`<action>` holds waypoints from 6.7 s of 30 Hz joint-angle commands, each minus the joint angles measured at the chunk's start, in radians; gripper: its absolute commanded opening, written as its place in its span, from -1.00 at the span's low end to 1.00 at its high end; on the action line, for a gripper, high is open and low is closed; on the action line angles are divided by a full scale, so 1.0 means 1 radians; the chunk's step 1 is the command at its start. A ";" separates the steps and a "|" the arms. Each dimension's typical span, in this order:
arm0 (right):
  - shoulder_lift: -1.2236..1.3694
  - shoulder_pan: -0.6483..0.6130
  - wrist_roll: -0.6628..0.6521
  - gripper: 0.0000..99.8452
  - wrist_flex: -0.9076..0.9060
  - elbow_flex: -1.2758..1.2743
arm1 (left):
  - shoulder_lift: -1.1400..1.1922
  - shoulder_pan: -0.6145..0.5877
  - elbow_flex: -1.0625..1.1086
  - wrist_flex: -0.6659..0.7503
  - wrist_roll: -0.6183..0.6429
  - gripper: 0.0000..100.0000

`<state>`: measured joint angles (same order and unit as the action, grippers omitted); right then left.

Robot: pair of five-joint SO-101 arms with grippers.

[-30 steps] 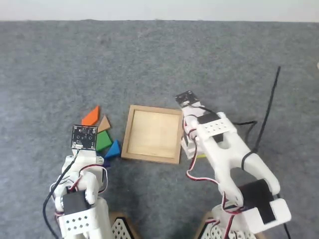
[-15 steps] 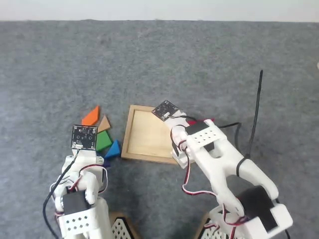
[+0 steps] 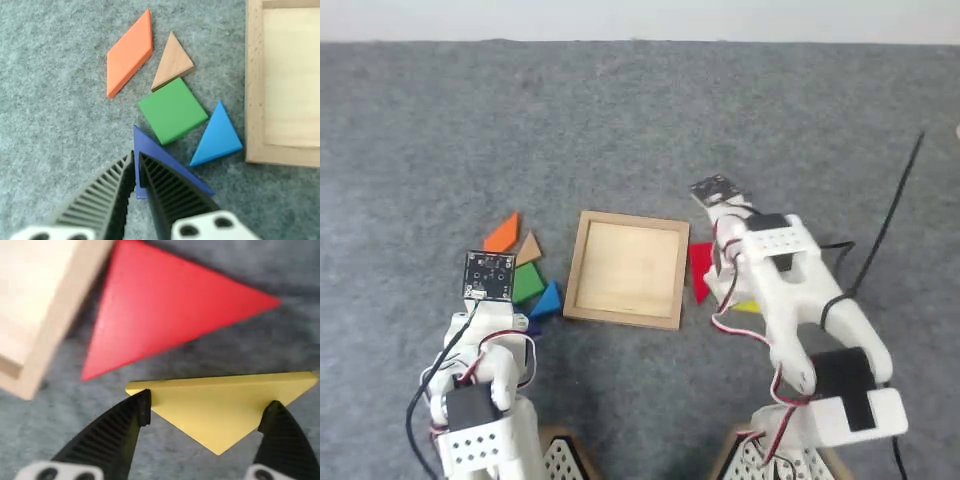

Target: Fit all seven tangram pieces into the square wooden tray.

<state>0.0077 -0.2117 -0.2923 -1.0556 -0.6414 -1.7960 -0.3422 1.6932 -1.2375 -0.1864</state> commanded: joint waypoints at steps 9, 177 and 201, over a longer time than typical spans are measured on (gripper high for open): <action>-0.302 0.101 0.137 -0.28 -0.081 -0.051 | -0.020 0.006 -0.008 -0.006 0.006 -0.97; 0.163 0.082 -0.600 -0.40 0.206 0.180 | -0.020 0.006 -0.008 -0.006 0.006 -0.97; -0.048 0.044 -0.439 -0.75 -0.027 0.242 | -0.020 0.006 -0.008 -0.006 0.006 -0.97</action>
<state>0.0675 -0.1427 -0.7725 -1.0526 -0.4557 -1.7960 -0.3422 1.6932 -1.2375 -0.1864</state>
